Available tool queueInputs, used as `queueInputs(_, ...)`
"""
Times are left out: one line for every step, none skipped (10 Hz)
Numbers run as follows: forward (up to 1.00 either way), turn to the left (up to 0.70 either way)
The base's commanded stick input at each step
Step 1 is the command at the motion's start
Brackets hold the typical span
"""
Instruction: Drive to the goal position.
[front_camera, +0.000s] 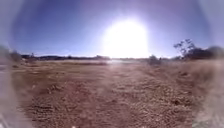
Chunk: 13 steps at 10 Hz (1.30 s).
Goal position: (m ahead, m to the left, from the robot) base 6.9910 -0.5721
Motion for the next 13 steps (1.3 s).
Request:
queueInputs(0.5, 0.0)
queueInputs(0.5, 0.0)
queueInputs(0.5, 0.0)
queueInputs(0.5, 0.0)
queueInputs(0.5, 0.0)
queueInputs(0.5, 0.0)
queueInputs(0.5, 0.0)
queueInputs(0.5, 0.0)
queueInputs(0.5, 0.0)
queueInputs(0.5, 0.0)
queueInputs(0.5, 0.0)
queueInputs(0.5, 0.0)
queueInputs(0.5, 0.0)
